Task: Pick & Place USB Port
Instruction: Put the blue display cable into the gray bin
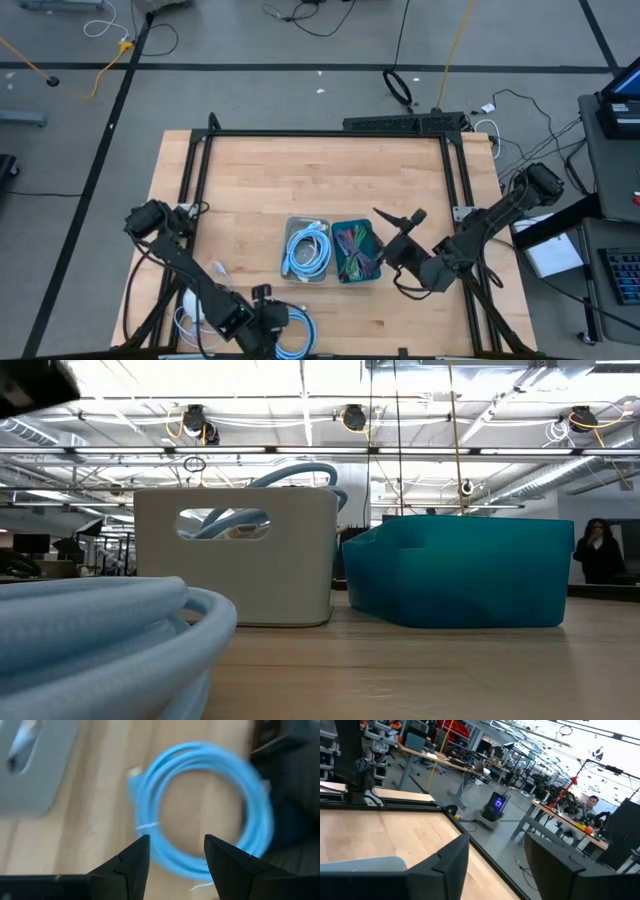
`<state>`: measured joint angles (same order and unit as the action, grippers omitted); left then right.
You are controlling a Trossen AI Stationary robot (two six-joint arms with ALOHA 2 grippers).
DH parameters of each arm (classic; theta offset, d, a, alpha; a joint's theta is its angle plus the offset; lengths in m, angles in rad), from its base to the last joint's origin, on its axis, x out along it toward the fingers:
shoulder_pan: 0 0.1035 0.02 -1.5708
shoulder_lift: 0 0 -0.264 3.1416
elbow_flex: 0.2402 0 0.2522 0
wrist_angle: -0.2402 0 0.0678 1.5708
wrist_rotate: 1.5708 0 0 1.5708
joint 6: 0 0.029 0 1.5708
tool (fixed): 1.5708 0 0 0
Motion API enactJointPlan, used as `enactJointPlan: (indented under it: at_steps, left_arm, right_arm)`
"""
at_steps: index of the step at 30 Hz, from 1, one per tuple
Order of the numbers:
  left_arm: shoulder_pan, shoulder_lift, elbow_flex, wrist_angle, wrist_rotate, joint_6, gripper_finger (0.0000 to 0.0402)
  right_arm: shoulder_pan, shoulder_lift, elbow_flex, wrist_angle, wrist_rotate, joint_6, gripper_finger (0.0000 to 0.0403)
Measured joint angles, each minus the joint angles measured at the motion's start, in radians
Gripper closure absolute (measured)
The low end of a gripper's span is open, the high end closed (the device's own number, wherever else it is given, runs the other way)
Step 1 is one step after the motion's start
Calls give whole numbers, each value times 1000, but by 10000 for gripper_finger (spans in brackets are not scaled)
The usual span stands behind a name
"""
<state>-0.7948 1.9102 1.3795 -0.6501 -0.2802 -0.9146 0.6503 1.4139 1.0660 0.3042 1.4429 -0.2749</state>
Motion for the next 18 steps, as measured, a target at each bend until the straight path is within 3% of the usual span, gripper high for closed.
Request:
enactJointPlan:
  at_steps: [8, 18]
  left_arm:
    - [50, -4, -47, -15, 58, -142, 207]
    - [66, -3, -82, 67, 98, -221, 163]
  right_arm:
    - [-35, 0, 0, -2, 0, 1, 187]
    - [-36, 0, 0, -10, -1, -3, 185]
